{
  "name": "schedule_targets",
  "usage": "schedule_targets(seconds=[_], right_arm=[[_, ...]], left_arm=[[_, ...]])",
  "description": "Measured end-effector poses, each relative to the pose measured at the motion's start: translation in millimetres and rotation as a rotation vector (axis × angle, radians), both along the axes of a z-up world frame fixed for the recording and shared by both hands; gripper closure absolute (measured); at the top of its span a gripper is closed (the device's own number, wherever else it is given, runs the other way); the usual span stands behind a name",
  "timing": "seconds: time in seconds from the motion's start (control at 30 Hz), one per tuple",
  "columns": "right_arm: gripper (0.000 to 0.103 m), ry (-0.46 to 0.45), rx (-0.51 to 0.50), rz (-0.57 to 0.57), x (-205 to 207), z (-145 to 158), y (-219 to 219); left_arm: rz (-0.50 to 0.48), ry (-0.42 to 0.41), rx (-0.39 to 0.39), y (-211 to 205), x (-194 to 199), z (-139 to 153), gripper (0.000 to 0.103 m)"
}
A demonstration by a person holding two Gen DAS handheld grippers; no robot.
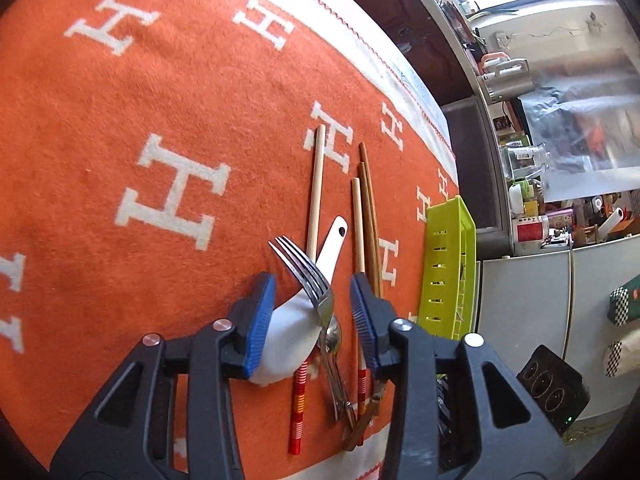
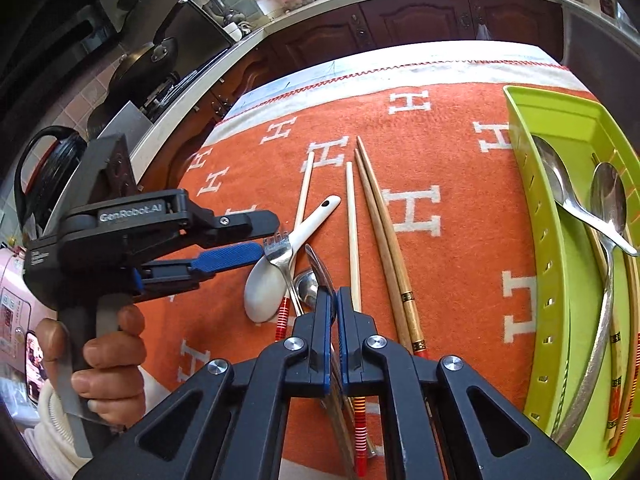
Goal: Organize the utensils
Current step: 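Close the right tool on a metal fork while the left tool grasps a metal spoon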
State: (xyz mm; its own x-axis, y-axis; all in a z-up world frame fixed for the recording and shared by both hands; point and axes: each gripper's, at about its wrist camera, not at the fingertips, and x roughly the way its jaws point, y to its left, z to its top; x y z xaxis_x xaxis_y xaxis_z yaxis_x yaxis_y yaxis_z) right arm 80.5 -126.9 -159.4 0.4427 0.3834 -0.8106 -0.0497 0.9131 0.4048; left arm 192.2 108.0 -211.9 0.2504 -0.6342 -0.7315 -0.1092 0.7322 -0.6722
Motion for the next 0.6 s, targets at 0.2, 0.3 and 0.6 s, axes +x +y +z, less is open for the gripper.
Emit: schedule_targets(seconds=[0.2,0.3,0.6], right_arm=[[0.100,0.005,0.016,-0.007,3,-3,-4],[0.100,0.006,0.022,-0.012,3,-4,-6],[0.100,-0.009,0.072,-0.034,-6,5,-21]], left_arm=[[0.016,-0.024,0.019,-14,10,-11,0.089],[0.025,-0.060,0.013,-17,10,-13,0.092],[0.043,-0.181,-0.006,-30,-6,13,0.099]])
